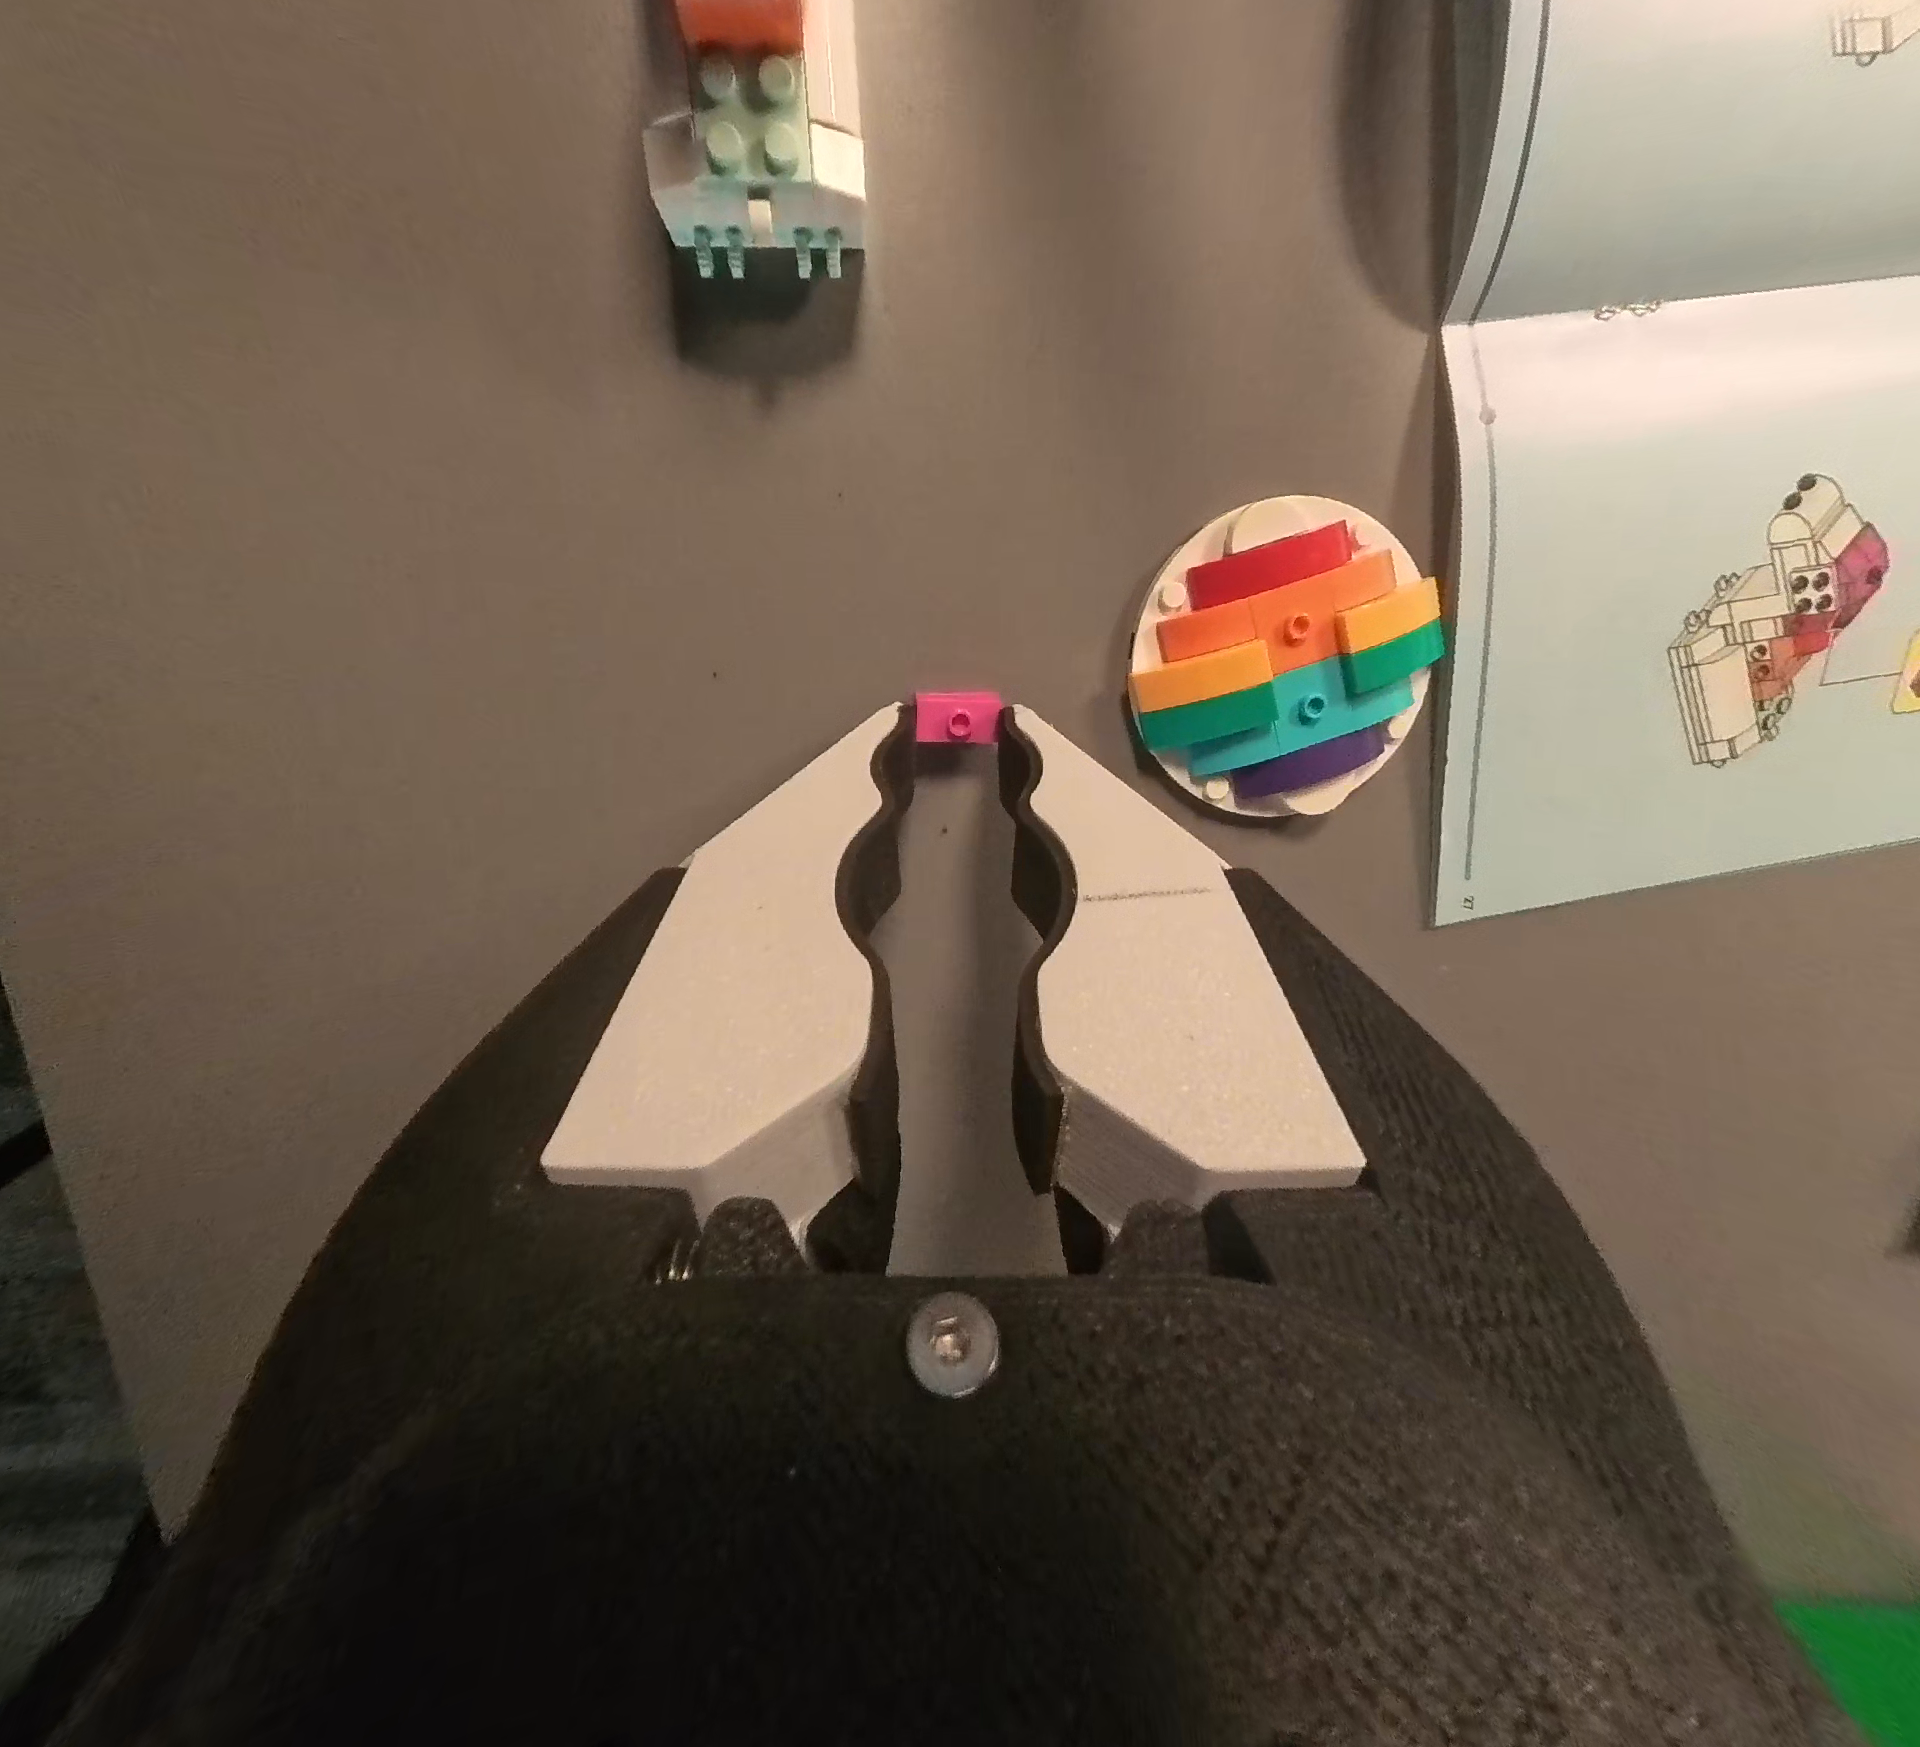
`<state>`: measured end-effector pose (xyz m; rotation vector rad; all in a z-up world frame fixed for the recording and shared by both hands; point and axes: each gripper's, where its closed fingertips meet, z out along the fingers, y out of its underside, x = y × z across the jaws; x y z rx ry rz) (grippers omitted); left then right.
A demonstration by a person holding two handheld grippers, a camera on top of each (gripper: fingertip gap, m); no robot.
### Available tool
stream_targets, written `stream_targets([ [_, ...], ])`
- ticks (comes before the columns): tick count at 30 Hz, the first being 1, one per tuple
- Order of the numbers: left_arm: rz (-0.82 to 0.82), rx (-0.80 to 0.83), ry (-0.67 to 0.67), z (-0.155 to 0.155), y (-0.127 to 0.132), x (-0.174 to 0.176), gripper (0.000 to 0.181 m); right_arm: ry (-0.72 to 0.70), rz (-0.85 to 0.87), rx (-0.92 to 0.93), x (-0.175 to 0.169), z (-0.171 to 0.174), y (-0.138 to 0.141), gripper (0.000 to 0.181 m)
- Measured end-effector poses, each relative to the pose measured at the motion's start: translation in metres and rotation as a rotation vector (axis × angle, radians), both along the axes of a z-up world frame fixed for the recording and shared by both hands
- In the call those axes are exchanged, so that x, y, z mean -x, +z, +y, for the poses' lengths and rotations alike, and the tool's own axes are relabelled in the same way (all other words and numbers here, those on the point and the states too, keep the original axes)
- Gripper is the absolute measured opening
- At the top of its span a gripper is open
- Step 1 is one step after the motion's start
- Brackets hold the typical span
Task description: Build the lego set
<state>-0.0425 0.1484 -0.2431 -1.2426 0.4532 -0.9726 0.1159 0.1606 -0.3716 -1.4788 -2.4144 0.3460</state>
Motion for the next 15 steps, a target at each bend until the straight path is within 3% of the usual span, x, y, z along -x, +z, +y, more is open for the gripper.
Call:
stream_targets([
  [15, 0.005, -0.005, -0.010, -0.0012, 0.0000, -0.0010, 0.011, 0.004, -0.022, 0.008, 0.0014, -0.0012, -0.0008, 0.014],
])
